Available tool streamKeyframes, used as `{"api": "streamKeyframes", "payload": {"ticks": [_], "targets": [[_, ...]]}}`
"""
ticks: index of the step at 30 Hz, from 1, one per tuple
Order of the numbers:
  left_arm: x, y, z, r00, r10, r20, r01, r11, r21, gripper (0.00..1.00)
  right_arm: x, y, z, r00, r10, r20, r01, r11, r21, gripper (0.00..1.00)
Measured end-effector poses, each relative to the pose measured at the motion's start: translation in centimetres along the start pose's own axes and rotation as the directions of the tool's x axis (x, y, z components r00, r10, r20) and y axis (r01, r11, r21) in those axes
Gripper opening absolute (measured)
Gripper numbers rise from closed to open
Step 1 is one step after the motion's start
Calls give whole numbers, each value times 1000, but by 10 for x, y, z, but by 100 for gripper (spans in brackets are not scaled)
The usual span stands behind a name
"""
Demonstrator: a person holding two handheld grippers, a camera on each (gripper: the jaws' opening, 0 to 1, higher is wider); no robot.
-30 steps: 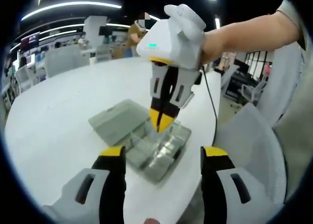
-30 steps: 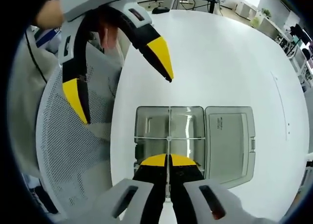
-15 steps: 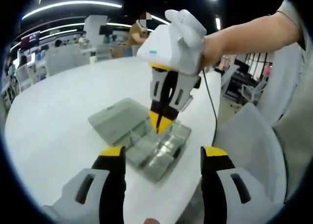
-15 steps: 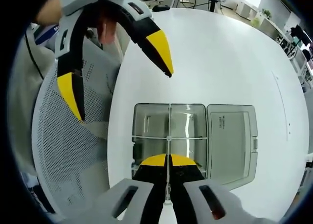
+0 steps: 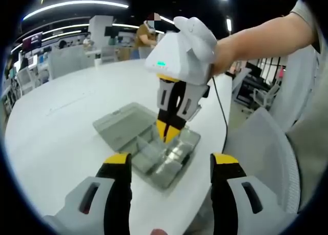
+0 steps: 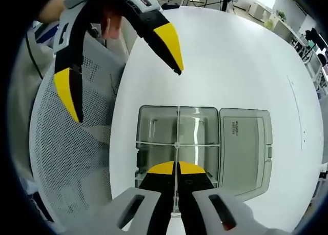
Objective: Insert the divider into the dual guide fixture by aligning both edges with the guide slots and pushing it downward to the bottom, including one-sided entry, uneven engagement, binding, and posture correction.
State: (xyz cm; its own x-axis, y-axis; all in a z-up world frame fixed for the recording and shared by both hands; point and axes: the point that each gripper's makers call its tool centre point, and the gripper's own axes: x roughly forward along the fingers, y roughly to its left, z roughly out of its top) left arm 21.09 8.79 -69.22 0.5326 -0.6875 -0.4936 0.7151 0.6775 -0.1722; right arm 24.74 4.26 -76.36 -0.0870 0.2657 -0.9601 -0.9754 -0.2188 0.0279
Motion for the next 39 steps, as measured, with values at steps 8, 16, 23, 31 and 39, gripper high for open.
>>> {"api": "streamKeyframes", "payload": {"ticks": [8,16,23,31,39], "targets": [[0,1,-1,1000,-1,-1,1,1000,-2,61,3,-2,-1,1000,-3,-6,3,1000,-5,0],[0,1,-2,1000,0,0,0,1000,-4,61,9,-2,-3,1000,-9,-16,9,1000,-18,0],[0,2,-3,1000,2,-2,-2,1000,-5,61,12,-3,-4,1000,-12,-15,12,1000,-8,0],[-1,0,-2,1000,2,-4,-2,1000,-5,61,15,-2,-5,1000,-15,-15,15,1000,-7,0],[-2,-1,-1,1000,1,-6,-1,1000,1,61,15,-1,-5,1000,-26,-7,26,1000,-10,0]]}}
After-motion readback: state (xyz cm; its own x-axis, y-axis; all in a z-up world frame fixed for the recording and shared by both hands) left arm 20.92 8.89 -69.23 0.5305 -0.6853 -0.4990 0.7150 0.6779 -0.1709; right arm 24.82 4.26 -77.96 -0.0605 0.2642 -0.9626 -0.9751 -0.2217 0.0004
